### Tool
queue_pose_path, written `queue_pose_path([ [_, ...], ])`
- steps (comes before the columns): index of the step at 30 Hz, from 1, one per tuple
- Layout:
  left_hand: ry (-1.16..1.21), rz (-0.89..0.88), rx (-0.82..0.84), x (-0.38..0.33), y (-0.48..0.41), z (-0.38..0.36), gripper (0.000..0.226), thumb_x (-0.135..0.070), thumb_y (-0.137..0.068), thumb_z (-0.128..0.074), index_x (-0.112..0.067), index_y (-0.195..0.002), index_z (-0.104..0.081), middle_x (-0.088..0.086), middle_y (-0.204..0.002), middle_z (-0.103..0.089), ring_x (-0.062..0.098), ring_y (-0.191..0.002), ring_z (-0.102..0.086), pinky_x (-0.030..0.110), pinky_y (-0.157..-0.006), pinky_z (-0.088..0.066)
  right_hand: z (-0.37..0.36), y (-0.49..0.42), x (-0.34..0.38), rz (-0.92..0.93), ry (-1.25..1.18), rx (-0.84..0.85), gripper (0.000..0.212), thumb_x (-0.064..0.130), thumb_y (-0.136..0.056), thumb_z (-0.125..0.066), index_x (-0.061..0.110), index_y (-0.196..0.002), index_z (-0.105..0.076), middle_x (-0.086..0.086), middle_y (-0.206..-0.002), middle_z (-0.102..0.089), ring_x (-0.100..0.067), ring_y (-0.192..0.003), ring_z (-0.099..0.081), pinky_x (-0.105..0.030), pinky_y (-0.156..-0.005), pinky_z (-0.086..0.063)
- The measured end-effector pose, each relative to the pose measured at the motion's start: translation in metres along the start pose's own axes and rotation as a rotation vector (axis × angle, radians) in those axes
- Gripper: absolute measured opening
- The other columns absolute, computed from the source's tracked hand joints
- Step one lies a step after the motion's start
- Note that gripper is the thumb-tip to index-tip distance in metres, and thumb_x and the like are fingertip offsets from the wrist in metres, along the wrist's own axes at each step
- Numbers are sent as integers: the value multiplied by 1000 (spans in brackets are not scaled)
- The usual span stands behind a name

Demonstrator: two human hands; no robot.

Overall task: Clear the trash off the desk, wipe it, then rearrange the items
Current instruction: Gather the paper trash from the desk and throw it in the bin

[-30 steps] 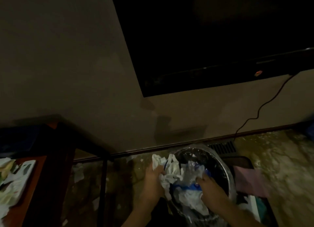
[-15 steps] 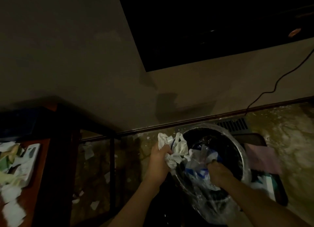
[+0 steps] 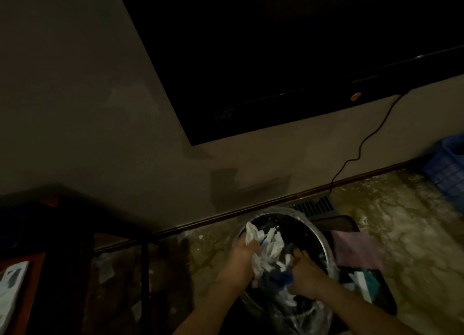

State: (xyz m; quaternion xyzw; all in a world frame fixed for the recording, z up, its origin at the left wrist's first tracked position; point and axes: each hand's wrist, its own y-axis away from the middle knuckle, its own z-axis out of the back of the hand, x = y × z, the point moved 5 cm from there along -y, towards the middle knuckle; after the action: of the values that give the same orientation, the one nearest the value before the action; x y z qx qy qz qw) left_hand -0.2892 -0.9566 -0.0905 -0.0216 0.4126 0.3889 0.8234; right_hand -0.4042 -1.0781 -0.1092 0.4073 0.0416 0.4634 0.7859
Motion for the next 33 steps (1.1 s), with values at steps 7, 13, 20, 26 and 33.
queue_pose_path([
  [7,-212,-6,259,-10,-32,-48,41,-31,-100,-42,-17,-138,-44,7,-148,-36,25,-133,-37,37,-115,-27,4,5,-15,-126,-421,-133,90,29,-79,-72,12,-148,-17,-10,-145,-31,-23,-133,-35,-25,-107,-32],
  [13,-385,51,327,7,-49,-69,46,-21,-100,-42,-16,-145,-33,9,-155,-20,29,-142,-21,38,-115,-21,-11,2,-19,-136,-436,-173,97,29,-83,-69,12,-151,-1,-9,-154,-17,-23,-141,-23,-26,-114,-23],
  [20,-507,31,445,19,-45,-84,70,-14,-92,-59,-25,-149,-19,12,-156,-1,34,-141,-16,42,-110,-36,-20,-3,-12,-176,-430,-250,102,31,-85,-69,15,-151,7,-8,-157,-10,-23,-144,-17,-26,-113,-20],
  [26,-587,-32,451,3,-43,-58,78,-12,-84,-65,-21,-147,-19,19,-155,-2,40,-136,-23,46,-99,-45,-5,1,-7,-145,-334,-311,87,31,-83,-68,14,-148,-14,-6,-144,-28,-21,-134,-32,-26,-108,-30],
  [33,-573,-21,404,-19,-25,-35,92,-19,-87,-66,-37,-152,-2,9,-160,8,42,-142,-12,49,-109,-35,18,15,-2,-83,-273,-304,76,27,-81,-71,19,-143,-27,-6,-140,-32,-24,-129,-37,-31,-105,-37],
])
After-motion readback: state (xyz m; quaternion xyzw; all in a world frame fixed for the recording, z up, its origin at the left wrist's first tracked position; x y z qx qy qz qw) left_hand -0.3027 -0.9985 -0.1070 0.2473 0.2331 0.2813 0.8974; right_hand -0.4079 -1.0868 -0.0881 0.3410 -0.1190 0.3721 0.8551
